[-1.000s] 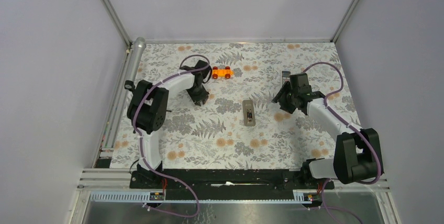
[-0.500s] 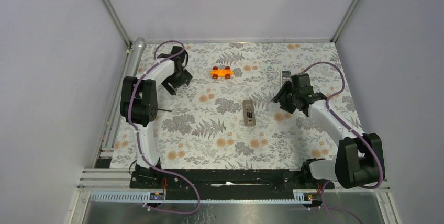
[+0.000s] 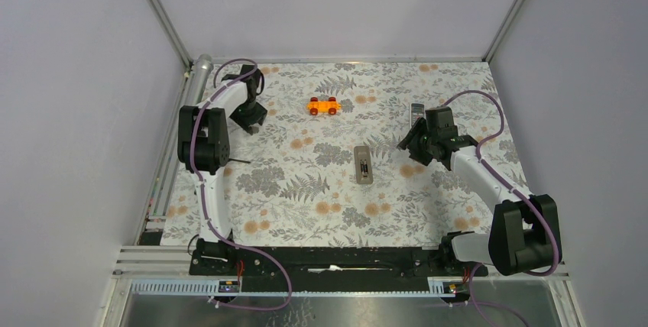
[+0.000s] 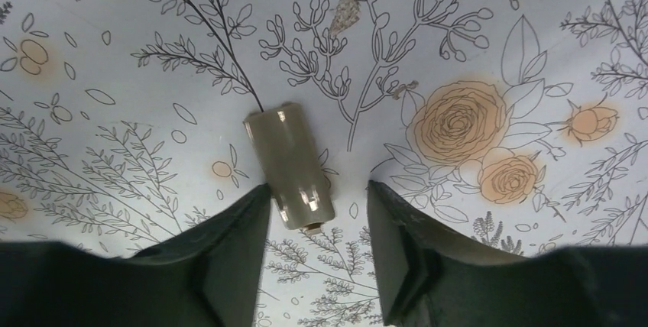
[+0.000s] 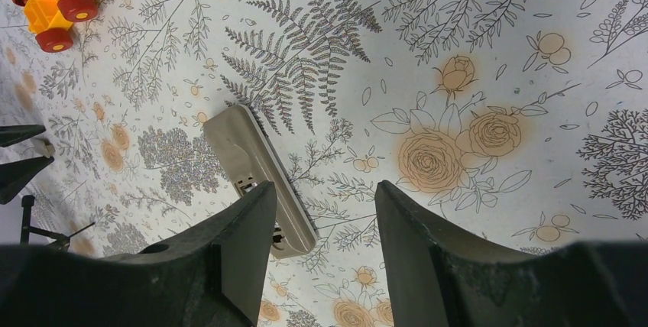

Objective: Load the batteries into the remote control
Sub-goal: Move the battery cover to the center of the board.

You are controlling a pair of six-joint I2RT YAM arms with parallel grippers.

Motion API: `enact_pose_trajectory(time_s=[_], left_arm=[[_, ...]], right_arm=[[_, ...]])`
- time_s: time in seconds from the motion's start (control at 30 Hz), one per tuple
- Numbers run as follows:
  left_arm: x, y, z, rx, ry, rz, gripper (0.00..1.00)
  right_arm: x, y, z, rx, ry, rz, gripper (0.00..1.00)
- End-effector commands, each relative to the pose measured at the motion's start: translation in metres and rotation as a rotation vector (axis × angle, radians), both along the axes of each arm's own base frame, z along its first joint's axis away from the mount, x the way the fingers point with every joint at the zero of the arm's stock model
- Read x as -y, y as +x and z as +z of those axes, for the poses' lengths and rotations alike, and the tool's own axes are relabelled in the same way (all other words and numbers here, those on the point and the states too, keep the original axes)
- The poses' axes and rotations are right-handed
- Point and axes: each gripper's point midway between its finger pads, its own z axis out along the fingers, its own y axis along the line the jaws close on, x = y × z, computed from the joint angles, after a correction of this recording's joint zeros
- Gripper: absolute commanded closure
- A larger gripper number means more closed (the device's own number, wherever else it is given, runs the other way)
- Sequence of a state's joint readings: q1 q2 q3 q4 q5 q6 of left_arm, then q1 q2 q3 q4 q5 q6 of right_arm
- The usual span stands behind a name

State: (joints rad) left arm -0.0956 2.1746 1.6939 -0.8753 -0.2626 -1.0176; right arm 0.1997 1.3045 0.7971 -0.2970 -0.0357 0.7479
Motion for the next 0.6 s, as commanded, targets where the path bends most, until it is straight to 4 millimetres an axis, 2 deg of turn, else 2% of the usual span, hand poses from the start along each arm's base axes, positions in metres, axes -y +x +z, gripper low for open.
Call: enact_pose_trajectory(time_s=[0.0, 0.23, 0.37, 0.47, 0.57], left_arm=[[-0.012, 0.000, 0.005, -0.003, 0.021, 0.044, 0.55], [-0.011, -0.005, 0.004, -0.004, 0.007, 0.033, 0.73], [0.003, -0.016, 0.007, 0.001, -0.011, -0.014, 0.75], [0.029, -0.032, 0.010, -0.008, -0.013, -0.111, 0.75], [0.076, -0.057, 0.012, -0.009, -0.055, -0.239, 0.76]], right_arm=[[0.006, 0.008, 0.005, 0.021, -0.014, -0.034, 0.42], [0.007, 0.011, 0.005, 0.022, -0.018, -0.033, 0.42], [0.008, 0.011, 0.005, 0.021, -0.021, -0.029, 0.42], [0.009, 0.010, 0.003, 0.019, -0.023, -0.029, 0.42], [0.009, 0.009, 0.002, 0.015, -0.024, -0.026, 0.42]])
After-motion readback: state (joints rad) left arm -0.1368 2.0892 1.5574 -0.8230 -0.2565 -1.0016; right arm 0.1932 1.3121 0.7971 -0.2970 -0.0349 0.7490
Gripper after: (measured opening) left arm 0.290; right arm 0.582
